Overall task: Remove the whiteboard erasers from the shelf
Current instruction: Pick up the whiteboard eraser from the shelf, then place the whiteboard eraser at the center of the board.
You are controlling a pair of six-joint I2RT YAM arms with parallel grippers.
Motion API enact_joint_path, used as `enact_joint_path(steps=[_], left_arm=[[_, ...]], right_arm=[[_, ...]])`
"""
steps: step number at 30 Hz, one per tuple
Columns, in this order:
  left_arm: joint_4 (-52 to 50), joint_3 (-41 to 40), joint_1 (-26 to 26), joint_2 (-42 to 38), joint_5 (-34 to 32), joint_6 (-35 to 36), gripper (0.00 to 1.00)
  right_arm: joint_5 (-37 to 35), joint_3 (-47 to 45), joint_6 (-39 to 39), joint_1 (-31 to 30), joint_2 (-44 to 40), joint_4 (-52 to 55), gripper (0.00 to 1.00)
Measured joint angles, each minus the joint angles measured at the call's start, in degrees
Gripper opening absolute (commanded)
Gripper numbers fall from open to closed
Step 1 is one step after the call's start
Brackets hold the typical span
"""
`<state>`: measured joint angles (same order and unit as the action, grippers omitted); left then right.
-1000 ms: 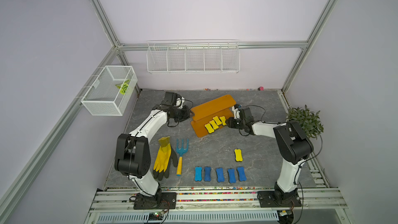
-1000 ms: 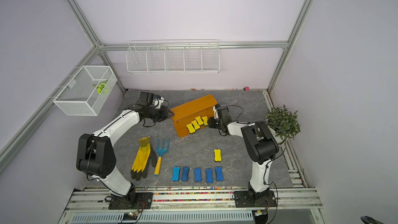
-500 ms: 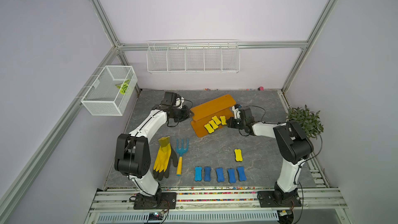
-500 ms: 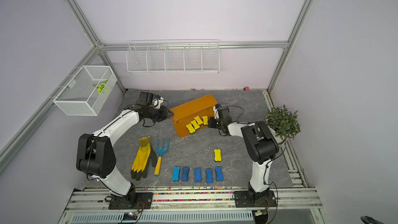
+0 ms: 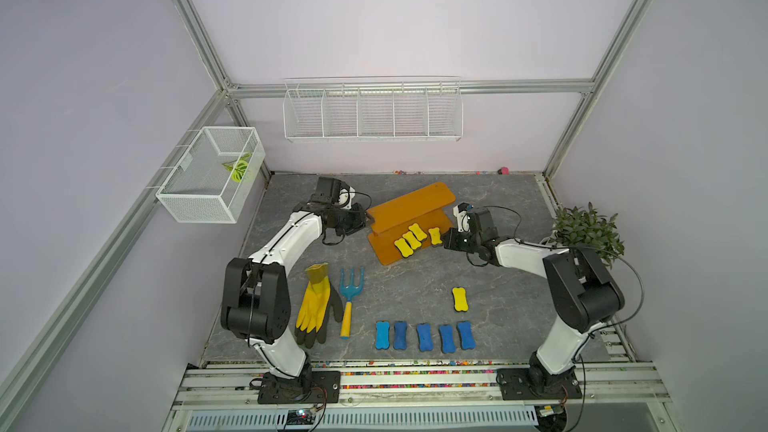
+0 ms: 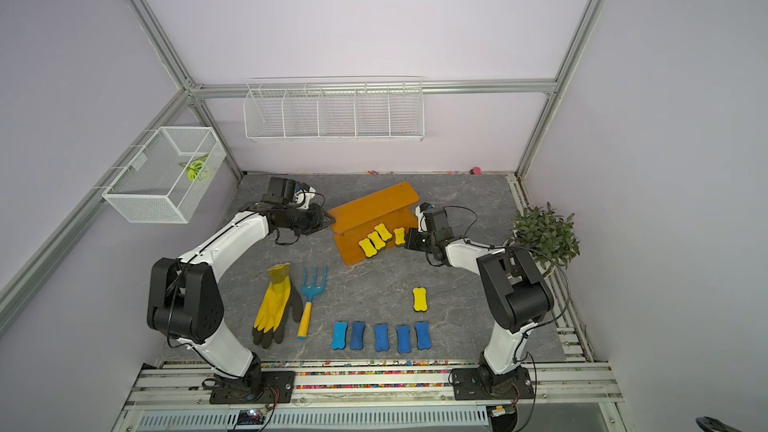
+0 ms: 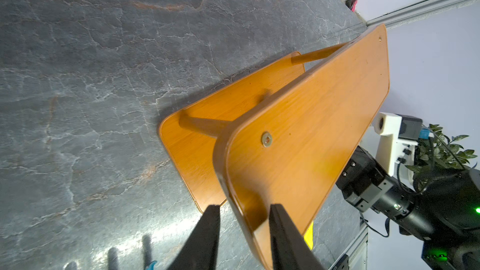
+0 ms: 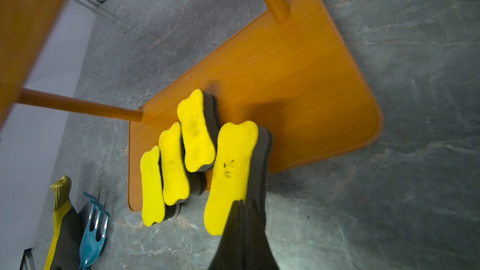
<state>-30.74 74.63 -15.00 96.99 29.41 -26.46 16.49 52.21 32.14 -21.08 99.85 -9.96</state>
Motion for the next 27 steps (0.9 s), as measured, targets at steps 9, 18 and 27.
enact_joint_path(steps=[9,18,27], left_arm=[[0.04,0.0,0.0,0.0,0.31,-0.02,0.37],[0.07,0.0,0.0,0.0,0.59,-0.02,0.37],[0.26,0.0,0.0,0.0,0.66,-0.02,0.37]], right_arm=[[-2.99,-7.15,3.39,-7.06,-8.15,2.19,0.0],[-9.92,-18.01,9.14,-16.24,-21.11,8.35,0.0],[-16.92,-24.15,15.58,-25.14,-29.44,14.34,0.0]])
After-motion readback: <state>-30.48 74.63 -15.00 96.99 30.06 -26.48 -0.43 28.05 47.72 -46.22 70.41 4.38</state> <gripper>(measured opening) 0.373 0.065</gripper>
